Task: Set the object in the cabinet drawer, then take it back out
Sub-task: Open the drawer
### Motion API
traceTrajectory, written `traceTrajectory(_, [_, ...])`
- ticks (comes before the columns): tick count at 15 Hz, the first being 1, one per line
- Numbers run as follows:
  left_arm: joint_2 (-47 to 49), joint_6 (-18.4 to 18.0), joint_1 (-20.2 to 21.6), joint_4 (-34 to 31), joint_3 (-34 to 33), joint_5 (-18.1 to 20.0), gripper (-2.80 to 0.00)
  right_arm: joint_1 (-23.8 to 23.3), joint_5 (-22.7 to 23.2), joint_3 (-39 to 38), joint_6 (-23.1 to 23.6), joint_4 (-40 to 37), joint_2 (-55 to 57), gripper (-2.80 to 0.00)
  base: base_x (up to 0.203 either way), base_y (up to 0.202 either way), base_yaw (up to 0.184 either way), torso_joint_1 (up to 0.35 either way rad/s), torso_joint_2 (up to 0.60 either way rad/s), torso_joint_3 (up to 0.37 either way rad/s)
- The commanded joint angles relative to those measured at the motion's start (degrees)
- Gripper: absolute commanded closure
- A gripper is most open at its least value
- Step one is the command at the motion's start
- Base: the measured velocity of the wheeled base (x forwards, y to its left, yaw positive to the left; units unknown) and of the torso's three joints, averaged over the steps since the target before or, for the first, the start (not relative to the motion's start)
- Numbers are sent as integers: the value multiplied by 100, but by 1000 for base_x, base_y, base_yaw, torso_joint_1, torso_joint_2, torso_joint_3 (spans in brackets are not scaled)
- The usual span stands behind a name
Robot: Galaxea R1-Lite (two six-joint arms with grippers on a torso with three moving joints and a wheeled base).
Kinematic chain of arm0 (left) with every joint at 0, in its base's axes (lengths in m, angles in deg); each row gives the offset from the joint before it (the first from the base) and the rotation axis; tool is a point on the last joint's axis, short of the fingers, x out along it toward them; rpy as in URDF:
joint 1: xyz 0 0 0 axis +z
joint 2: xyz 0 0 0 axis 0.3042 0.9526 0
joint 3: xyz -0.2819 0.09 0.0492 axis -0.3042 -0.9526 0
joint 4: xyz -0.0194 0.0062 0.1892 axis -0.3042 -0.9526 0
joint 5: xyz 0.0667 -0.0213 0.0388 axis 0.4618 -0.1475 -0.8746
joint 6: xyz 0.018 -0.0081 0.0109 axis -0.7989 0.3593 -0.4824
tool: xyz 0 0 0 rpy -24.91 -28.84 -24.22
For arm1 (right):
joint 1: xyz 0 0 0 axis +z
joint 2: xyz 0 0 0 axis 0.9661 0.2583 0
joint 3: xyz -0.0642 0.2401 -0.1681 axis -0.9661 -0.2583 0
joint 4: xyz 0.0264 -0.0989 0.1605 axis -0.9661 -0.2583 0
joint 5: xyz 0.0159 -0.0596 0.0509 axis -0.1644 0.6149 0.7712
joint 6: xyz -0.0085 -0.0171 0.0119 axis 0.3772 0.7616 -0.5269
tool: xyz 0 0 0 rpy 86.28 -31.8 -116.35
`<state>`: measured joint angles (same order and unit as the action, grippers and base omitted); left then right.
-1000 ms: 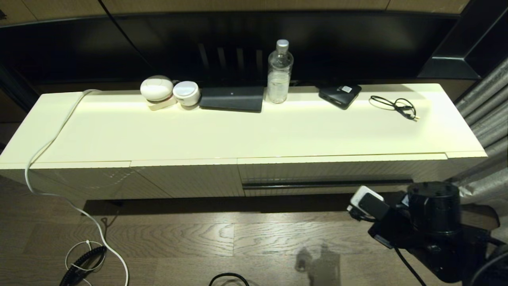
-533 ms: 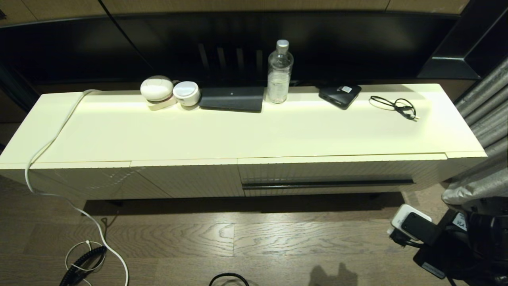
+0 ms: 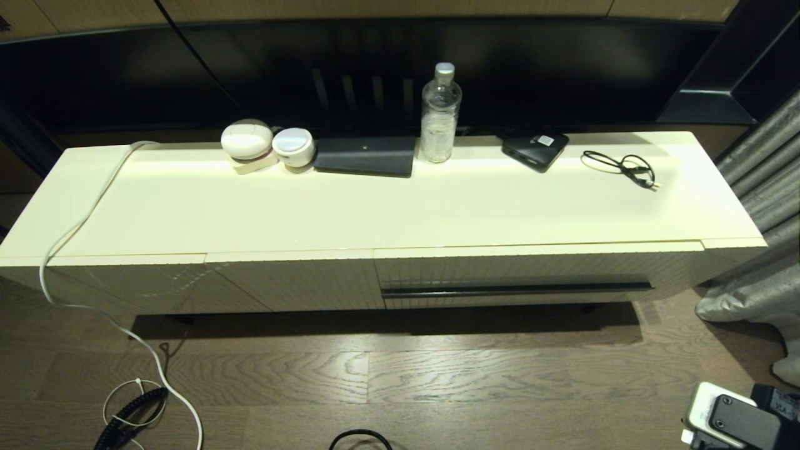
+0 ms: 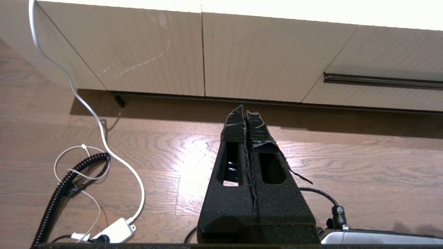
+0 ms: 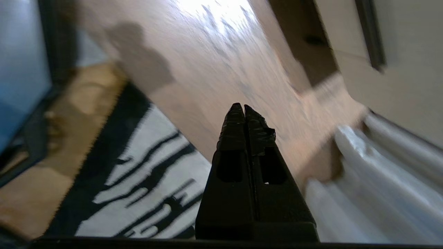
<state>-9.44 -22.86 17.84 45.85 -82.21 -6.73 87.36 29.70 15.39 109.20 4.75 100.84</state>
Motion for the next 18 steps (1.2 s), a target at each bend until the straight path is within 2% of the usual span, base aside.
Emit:
traceTrajectory(1, [-9, 7, 4, 4, 0, -2, 0, -361, 717, -30, 258, 63, -130, 0, 0, 0, 0, 0, 0, 0])
traceTrajectory(4, [-9, 7, 4, 4, 0, -2, 0, -510, 1203, 23, 313, 705, 509, 0, 0, 0, 0, 0, 0, 0])
traceTrajectory(8, [-9, 7, 4, 4, 0, -2, 0, -558, 1380, -140, 308, 2423, 1776, 0, 0, 0, 0, 0, 0, 0])
traceTrajectory(10, [-9, 7, 4, 4, 0, -2, 0, -433, 1410, -236, 321, 3424, 2481, 0, 0, 0, 0, 0, 0, 0])
traceTrajectory(12, [-9, 7, 4, 4, 0, -2, 0, -99, 1397, -345, 322, 4407, 2977, 0, 0, 0, 0, 0, 0, 0])
traceTrajectory(13, [-9, 7, 4, 4, -1, -2, 0, 72, 1389, -397, 346, 4552, 3062, 0, 0, 0, 0, 0, 0, 0])
traceTrajectory(15, [-9, 7, 4, 4, 0, -2, 0, 249, 1432, -437, 418, 4378, 2912, 0, 0, 0, 0, 0, 0, 0])
traceTrajectory(18, [-9, 7, 4, 4, 0, -2, 0, 592, 1480, -633, 723, 4247, 2876, 0, 0, 0, 0, 0, 0, 0])
